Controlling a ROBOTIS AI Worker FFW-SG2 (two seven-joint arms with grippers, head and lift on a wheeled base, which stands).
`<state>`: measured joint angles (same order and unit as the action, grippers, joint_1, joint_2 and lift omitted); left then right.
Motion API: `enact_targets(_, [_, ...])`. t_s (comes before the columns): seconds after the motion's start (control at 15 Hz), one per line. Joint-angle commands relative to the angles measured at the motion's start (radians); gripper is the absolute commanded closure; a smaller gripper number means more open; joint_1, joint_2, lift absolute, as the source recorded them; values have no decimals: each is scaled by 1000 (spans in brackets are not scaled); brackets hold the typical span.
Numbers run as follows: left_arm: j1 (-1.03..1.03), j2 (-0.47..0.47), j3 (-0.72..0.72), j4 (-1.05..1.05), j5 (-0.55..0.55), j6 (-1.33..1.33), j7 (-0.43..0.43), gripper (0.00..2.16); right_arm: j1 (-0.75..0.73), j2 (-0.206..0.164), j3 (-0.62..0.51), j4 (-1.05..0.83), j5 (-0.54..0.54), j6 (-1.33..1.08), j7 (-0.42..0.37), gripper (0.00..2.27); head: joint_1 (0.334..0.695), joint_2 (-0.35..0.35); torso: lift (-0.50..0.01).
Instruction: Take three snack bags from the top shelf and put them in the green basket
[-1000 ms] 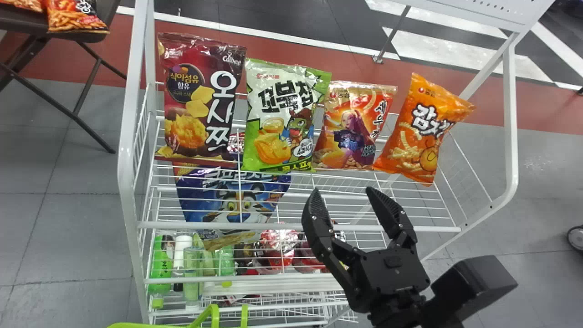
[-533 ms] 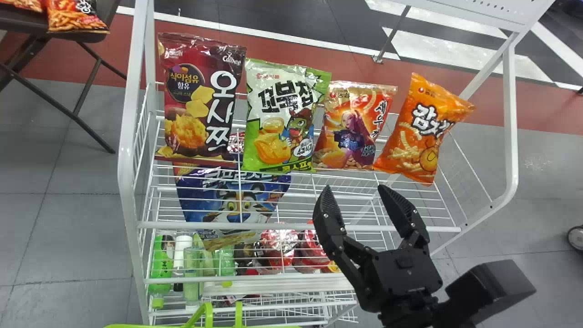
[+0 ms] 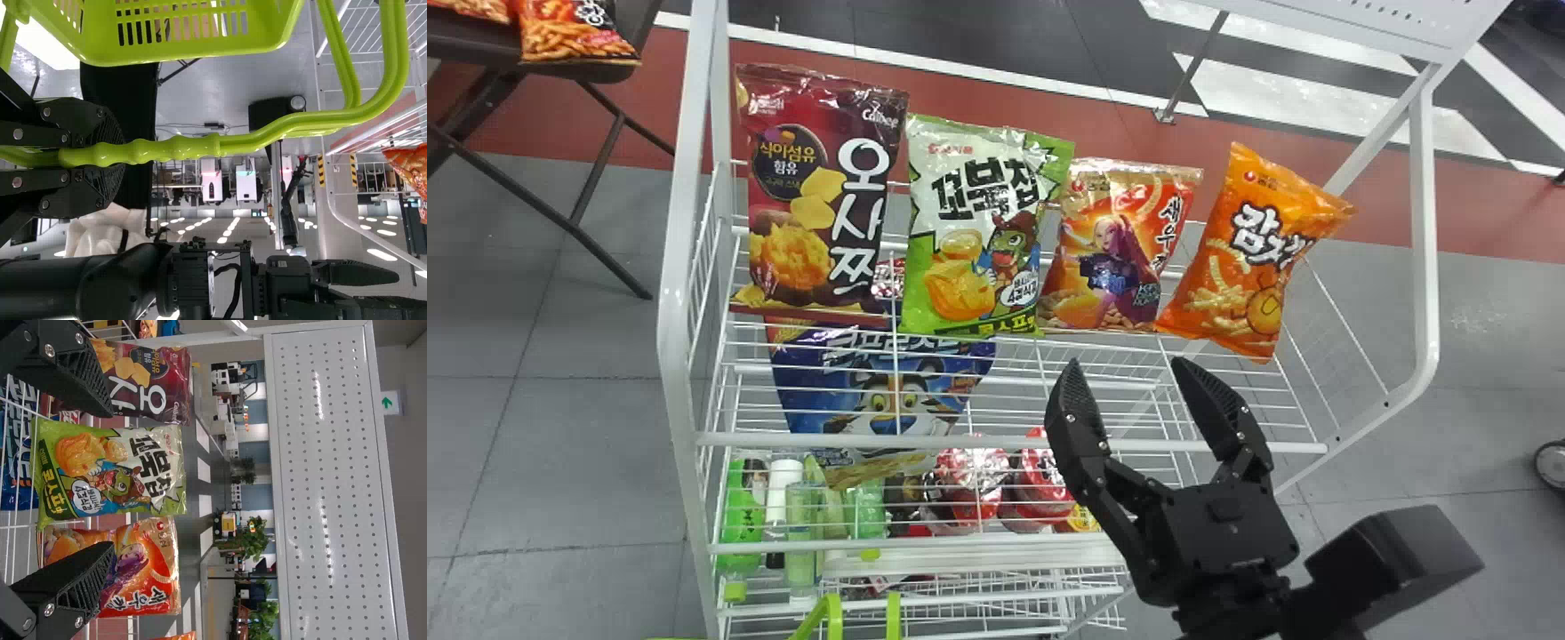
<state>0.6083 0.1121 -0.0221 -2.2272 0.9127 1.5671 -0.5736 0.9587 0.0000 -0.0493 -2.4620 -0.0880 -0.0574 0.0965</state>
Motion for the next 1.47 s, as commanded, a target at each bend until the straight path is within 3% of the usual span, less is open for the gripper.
enact_targets(0.0, [2, 0, 2, 0, 0, 4, 0, 1399, 0, 1, -3, 2, -2, -5, 3, 130, 695, -350, -28])
enact_targets(0.33, [2, -2, 4, -2, -2, 4, -9, 1399, -116, 1, -10, 46, 8, 41, 32, 127, 695, -350, -28])
enact_targets(0.53, [-2, -2, 4, 0, -2, 4, -19, 1399, -317, 1, 0, 164, 27, 210, 37, 127, 695, -350, -28])
enact_targets(0.73, [-4, 1, 4, 8, 0, 4, -32, 1399, -503, 1, -3, 304, 1, 321, 104, 140, 695, -350, -28])
enact_targets(1.4, [-9, 6, 13, 38, -2, 4, -84, 1399, -845, 1, 19, 572, 30, 508, 101, 194, 695, -350, -28])
